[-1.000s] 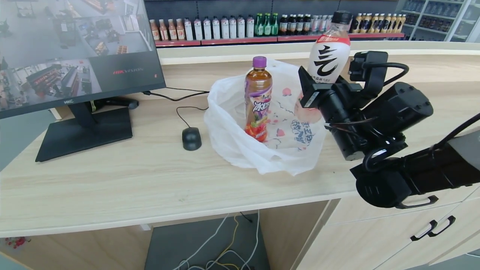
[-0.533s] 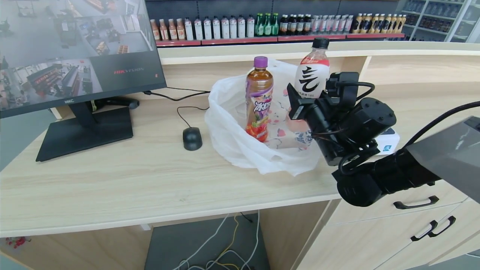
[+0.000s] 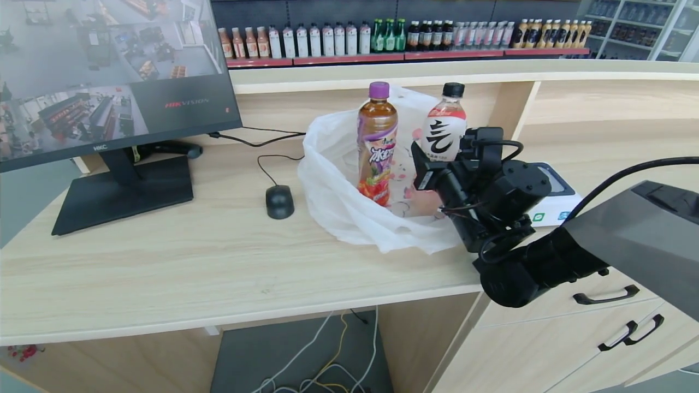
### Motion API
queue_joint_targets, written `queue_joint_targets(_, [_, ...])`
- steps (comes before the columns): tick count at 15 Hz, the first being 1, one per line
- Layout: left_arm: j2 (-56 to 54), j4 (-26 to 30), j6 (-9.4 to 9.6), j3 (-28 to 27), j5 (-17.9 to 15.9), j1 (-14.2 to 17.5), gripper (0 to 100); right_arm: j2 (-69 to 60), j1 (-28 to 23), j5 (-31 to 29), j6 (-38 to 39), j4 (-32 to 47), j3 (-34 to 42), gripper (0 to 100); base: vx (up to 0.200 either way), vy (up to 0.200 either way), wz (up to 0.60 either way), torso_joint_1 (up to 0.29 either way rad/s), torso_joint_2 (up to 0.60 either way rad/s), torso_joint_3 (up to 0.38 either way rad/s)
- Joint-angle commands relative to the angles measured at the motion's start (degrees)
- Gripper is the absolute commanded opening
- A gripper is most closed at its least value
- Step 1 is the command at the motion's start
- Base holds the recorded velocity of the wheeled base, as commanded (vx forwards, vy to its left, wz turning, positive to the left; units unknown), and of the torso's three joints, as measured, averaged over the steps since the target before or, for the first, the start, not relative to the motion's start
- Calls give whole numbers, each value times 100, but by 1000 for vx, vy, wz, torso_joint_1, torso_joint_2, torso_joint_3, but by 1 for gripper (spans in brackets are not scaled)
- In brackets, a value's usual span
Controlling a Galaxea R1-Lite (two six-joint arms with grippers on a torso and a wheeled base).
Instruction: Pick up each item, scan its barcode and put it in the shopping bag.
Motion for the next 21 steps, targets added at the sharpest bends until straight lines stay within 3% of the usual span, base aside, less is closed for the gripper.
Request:
queue_joint_targets(1, [-2, -1, 2, 0, 1, 2, 100, 96, -3, 6, -26, -6, 12, 0, 0, 0, 0, 0, 0, 0])
queue_joint_targets(21, [-2, -1, -15, 0, 1, 2, 100, 8, 287, -47, 1, -85, 390, 0, 0, 0, 0, 0, 0, 0])
